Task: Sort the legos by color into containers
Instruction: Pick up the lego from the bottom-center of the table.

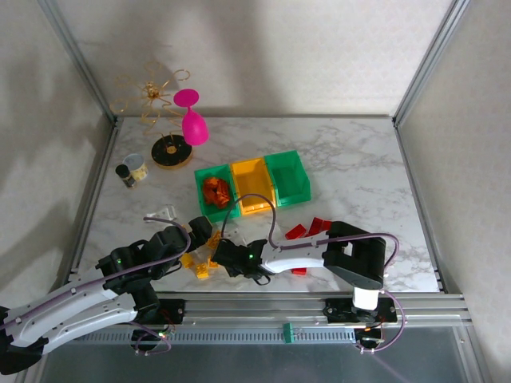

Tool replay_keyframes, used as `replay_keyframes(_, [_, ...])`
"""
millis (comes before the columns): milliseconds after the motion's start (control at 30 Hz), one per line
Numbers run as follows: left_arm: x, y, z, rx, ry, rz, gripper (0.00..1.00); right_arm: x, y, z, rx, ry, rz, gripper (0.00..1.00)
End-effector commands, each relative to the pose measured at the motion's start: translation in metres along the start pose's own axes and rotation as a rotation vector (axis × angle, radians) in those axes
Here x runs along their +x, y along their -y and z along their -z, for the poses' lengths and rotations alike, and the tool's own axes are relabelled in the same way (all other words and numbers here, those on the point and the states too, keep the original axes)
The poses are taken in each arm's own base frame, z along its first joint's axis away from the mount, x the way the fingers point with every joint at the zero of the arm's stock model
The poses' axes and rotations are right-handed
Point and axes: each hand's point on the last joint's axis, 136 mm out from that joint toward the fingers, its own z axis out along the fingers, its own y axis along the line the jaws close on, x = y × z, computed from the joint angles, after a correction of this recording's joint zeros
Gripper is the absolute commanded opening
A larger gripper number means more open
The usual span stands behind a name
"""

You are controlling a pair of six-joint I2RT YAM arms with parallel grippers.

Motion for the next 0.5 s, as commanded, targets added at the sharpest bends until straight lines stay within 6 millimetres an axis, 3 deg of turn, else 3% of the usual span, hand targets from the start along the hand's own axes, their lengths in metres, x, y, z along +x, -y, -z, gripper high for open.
replay_keyframes(0, [-0.003,-0.028,0.002,-0.114,0.03,0.11,1.0,-0.013,-0.004,-0.002,0.006,0.031,0.054,0.59])
replay_keyframes(233, [-0.003,-0.029,0.003,-0.114,0.032,0.113,1.0,-0.016,-0.008,-0.011,-0.022,0.029,0.097,0.56])
replay_keyframes(467, [-0.004,-0.029,0.003,-0.117,0.04,0.115,1.0,-0.011,-0.003,-0.014,-0.018,0.02,0.094,0.44])
